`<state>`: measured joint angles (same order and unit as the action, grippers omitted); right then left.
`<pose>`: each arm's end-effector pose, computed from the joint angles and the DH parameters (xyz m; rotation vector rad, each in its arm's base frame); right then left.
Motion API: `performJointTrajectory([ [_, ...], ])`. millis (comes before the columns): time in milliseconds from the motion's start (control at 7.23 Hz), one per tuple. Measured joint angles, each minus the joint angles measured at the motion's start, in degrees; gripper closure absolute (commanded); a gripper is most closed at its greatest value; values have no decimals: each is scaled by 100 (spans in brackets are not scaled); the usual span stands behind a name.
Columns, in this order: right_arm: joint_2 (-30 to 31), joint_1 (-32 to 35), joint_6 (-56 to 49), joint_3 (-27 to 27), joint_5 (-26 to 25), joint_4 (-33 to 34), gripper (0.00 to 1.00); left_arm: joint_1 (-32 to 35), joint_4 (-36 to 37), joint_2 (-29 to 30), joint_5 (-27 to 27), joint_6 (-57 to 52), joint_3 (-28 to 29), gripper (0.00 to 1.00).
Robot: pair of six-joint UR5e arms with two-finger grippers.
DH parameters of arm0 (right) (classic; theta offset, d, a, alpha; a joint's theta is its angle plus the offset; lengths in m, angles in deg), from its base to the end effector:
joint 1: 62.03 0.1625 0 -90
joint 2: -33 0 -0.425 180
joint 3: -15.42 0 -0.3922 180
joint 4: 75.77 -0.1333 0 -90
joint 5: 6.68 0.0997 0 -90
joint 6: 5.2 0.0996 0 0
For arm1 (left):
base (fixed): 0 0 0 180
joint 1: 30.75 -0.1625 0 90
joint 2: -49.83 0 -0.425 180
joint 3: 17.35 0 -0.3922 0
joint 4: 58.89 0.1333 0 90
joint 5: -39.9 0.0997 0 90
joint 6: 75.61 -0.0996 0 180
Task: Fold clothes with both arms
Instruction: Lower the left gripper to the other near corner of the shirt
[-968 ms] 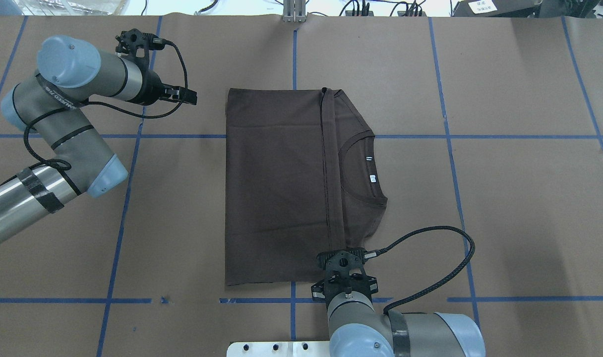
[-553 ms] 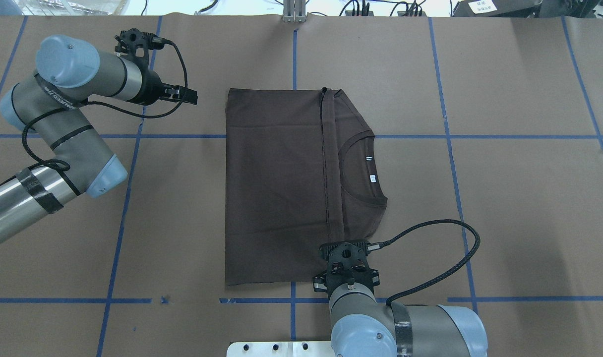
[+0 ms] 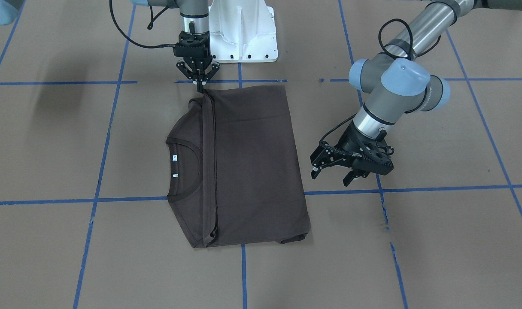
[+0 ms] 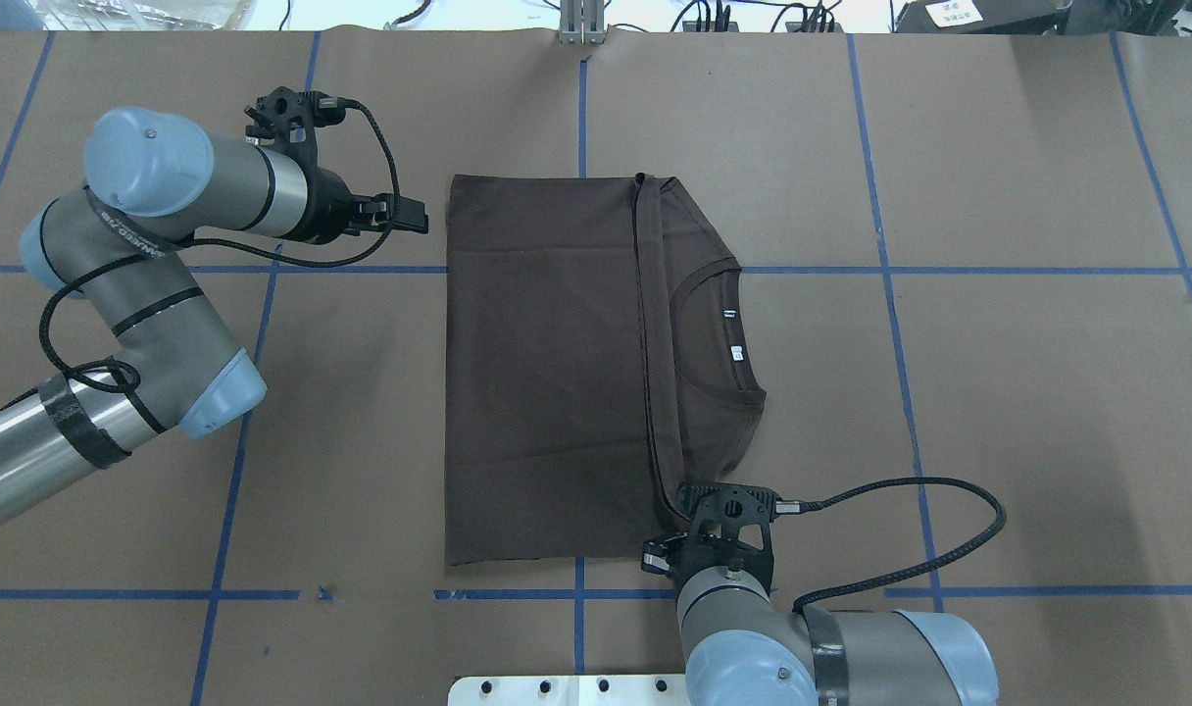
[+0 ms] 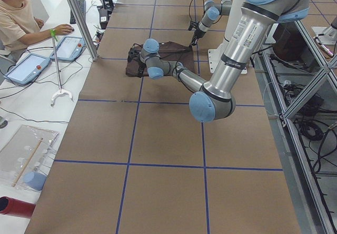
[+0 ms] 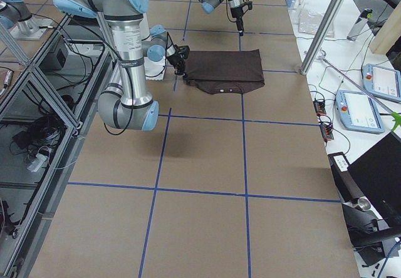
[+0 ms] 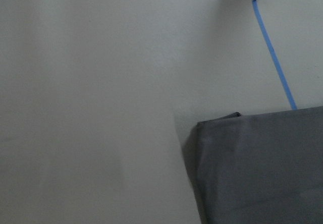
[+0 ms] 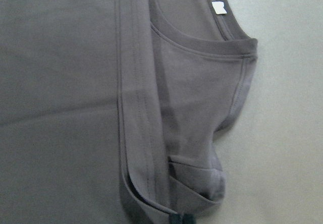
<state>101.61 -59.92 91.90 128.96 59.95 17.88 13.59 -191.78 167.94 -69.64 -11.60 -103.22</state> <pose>-0.5612 -0.1936 0.2842 0.3598 -0.7288 0.2987 0.4194 -0.5496 0.3232 0.4184 1.1161 -0.0825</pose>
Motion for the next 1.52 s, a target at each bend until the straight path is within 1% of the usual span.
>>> performJointTrajectory([
  [138,120,-118,423,30,-67,2,100,-44,0,-27,9,51,-42,0],
  [277,209,-269,833,58,-213,3,31,-64,0,-37,16,68,-55,0],
  [415,264,-387,1120,85,-337,3,0,-70,0,-43,19,73,-57,0],
  [692,293,-396,1197,226,-348,2,0,-82,2,-50,21,78,-62,0],
  [830,369,-344,1090,486,-305,-105,0,-107,4,-51,21,125,-82,0],
  [968,581,-293,997,708,-271,-518,0,-205,2,-94,35,293,-176,0],
  [1107,823,-207,899,813,-193,-1018,0,-397,1,-266,62,502,-437,0],
  [1245,968,-97,811,882,-79,-1309,0,-726,2,-654,182,773,-936,0],
  [1383,1021,-21,779,934,-16,-1428,0,-1217,6,-1177,488,1217,-1556,3],
  [1522,1035,28,777,957,-1,-1471,0,-1808,8,-1622,935,1845,-2074,33],
])
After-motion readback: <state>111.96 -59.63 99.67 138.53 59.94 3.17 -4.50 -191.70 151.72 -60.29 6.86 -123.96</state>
